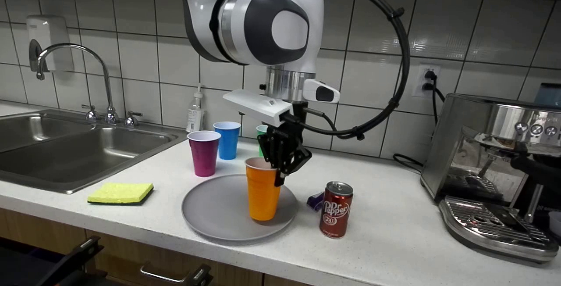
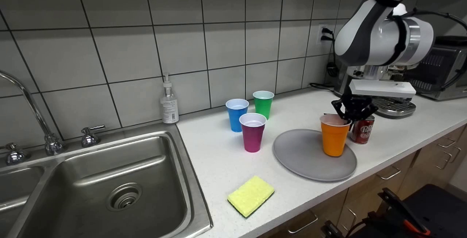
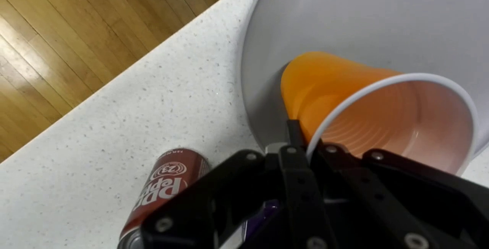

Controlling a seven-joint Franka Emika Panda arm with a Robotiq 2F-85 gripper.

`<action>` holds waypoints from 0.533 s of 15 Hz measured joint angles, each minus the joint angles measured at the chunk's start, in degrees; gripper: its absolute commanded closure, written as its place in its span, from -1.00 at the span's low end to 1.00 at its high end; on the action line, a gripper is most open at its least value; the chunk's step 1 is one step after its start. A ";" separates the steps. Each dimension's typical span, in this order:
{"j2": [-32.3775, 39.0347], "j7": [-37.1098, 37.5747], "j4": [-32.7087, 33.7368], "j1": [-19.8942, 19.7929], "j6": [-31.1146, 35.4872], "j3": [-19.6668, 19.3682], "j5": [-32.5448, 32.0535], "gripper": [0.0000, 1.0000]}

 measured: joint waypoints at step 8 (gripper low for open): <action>-0.01 0.00 -0.74 0.00 0.43 0.00 -0.01 0.98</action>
